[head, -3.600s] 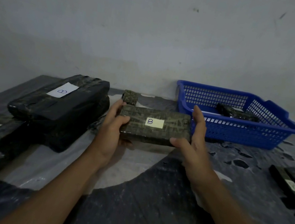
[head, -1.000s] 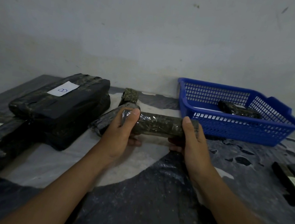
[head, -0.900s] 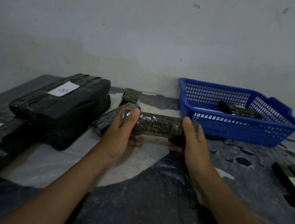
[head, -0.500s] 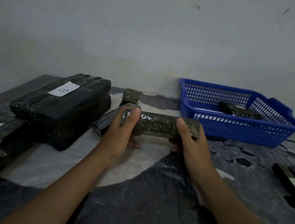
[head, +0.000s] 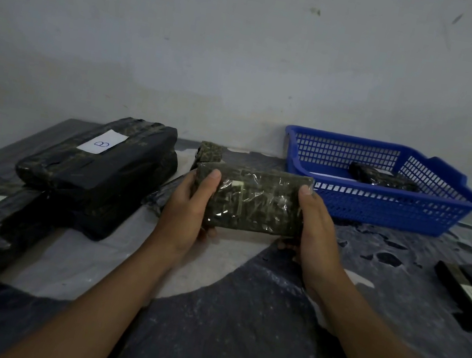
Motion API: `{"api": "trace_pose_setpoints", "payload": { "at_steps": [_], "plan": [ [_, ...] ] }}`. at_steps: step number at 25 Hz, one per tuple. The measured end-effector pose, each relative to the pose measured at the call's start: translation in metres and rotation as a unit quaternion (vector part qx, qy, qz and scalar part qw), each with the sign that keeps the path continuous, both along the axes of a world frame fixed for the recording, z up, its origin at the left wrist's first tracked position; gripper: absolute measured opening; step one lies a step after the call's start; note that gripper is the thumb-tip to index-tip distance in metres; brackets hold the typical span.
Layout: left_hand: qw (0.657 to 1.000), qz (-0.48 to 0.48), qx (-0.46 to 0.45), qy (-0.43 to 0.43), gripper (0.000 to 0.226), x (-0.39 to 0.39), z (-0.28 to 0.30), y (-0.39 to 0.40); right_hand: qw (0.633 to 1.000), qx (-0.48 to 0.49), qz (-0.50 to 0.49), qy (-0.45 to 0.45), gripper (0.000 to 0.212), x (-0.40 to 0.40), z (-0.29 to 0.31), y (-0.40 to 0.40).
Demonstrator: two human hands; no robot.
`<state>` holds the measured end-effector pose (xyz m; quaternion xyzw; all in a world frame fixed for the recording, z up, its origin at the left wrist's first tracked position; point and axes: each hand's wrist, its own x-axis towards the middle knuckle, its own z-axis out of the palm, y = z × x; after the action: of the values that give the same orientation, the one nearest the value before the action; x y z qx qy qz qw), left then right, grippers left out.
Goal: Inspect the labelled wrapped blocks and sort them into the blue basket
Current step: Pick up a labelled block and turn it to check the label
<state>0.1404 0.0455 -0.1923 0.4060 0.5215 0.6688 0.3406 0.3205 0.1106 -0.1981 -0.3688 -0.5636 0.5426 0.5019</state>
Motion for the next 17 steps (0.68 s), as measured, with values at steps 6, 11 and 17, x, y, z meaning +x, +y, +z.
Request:
{"api": "trace_pose_setpoints", "payload": {
  "at_steps": [6,11,17],
  "plan": [
    [0.999,-0.036,0.027,0.000,0.035,-0.0009,0.0011,-0.0041,1.000,-0.020,-0.017,-0.008,0.037,0.0026,-0.0011,0.0028],
    [0.998,-0.039,0.033,0.021,0.029,-0.0016,-0.0017,-0.0027,0.998,-0.006,-0.052,-0.041,0.037,0.0022,-0.0019,0.0030],
    [0.989,-0.001,0.036,0.142,0.054,0.0005,-0.0072,-0.0021,0.991,0.060,-0.071,-0.092,0.064,0.0012,-0.0058,-0.0010]
  ]
}}
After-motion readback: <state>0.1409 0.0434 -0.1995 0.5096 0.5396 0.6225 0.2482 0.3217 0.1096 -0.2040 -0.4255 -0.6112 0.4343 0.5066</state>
